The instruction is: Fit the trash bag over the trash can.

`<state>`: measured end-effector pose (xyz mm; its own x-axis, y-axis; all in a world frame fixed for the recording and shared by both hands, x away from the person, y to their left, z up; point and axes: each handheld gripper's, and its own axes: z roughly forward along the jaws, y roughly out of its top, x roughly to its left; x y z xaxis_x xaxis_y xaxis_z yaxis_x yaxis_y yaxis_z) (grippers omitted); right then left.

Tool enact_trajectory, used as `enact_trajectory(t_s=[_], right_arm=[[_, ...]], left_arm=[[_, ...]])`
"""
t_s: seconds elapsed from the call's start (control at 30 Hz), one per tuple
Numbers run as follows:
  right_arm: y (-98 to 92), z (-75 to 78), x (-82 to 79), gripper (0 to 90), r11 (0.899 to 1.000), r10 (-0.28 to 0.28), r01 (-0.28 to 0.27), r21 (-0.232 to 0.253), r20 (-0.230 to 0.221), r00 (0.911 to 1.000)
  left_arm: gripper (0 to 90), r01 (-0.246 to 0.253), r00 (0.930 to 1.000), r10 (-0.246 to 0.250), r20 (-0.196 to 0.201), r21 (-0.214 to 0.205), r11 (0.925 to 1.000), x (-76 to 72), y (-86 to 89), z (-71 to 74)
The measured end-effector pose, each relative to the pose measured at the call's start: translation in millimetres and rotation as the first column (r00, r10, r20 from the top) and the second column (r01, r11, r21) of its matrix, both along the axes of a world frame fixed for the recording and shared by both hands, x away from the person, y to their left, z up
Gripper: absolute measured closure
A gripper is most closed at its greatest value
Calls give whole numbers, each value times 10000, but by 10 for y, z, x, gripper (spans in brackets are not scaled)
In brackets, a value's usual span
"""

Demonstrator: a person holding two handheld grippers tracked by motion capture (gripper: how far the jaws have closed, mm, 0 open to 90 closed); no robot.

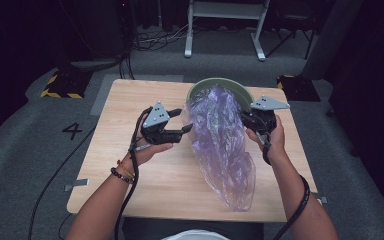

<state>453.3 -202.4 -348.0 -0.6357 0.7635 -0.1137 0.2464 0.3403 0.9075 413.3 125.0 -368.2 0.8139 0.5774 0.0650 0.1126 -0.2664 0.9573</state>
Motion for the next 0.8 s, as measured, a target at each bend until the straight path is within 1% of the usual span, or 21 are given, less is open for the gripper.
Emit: enact_trajectory(t_s=[0.03, 0.1, 0.13, 0.17, 0.23, 0.27, 0.3, 0.33, 0.37, 0.43, 0.47, 0.53, 0.57, 0.6, 0.63, 0.67, 0.7, 0.73, 0.77, 0.8], right_arm=[[-4, -1, 1, 894, 10000, -21, 21, 11, -9, 10000], [-13, -5, 6, 894, 10000, -62, 62, 34, -19, 10000], [-15, -7, 5, 894, 10000, -86, 86, 41, -57, 9999], [-18, -12, 5, 894, 10000, -90, 90, 15, -51, 9999], [-20, -23, 2, 894, 10000, -79, 79, -38, 1, 10000], [-21, -28, 1, 894, 9999, -75, 75, -70, -6, 10000], [-21, -32, -2, 894, 9999, -73, 73, -84, -3, 10000], [-21, -35, -5, 894, 9999, -75, 75, -71, 10, 10000], [-23, -40, -10, 893, 9999, -75, 75, -78, 74, 9999], [-23, -43, -22, 892, 9999, -109, 111, -117, 164, 9998], [-25, -45, -26, 892, 9999, -91, 93, -119, 223, 9997], [-27, -47, -32, 887, 9999, -102, 106, -131, 282, 9996], [-27, -49, -33, 886, 9999, -106, 110, -130, 321, 9994], [-28, -50, -35, 882, 9999, -91, 95, -118, 351, 9993], [-28, -52, -37, 880, 9999, -69, 73, -115, 374, 9993], [-29, -53, -41, 878, 9999, -46, 51, -122, 402, 9992], [-29, -53, -45, 876, 9999, -30, 35, -115, 440, 9990], [-32, -54, -47, 872, 10000, -14, 18, -92, 468, 9989], [-32, -55, -50, 871, 10000, -18, 21, -73, 463, 9989], [-33, -55, -54, 866, 10000, -8, 11, -68, 474, 9989]], left_arm=[[212, 105, 9998, -105, -144, -35, 9999, -20, 1, -27], [180, 194, 9986, -197, -499, -63, 9998, -69, -5, -107], [159, 411, 9964, -421, -729, -152, 9990, -104, -8, -178], [156, 590, 9935, -612, -962, -247, 9979, -127, -14, -240], [154, 857, 9836, -906, -1562, -375, 9956, -163, -52, -360], [154, 1077, 9775, -1146, -1773, -477, 9930, -179, -77, -412], [155, 1191, 9738, -1260, -1893, -476, 9917, -190, -101, -444], [154, 1370, 9662, -1437, -2139, -459, 9895, -198, -152, -483], [155, 1450, 9602, -1527, -2341, -499, 9882, -207, -200, -503], [155, 1761, 9446, -1895, -2681, -735, 9816, -219, -287, -529], [155, 1949, 9382, -2108, -2744, -844, 9772, -226, -326, -536], [156, 2219, 9296, -2391, -2804, -922, 9707, -256, -409, -541], [159, 2393, 9271, -2540, -2756, -862, 9671, -275, -449, -539], [164, 2436, 9315, -2553, -2589, -770, 9668, -300, -488, -535], [198, 2343, 9385, -2415, -2469, -586, 9704, -317, -531, -527], [259, 2183, 9459, -2210, -2373, -383, 9751, -325, -579, -514], [334, 2095, 9562, -2088, -2053, -185, 9776, -328, -605, -498], [464, 2042, 9624, -2017, -1821, -50, 9789, -326, -614, -488], [521, 1949, 9695, -1925, -1517, 9, 9808, -318, -617, -477], [599, 1838, 9735, -1827, -1374, -51, 9830, -309, -611, -466]])
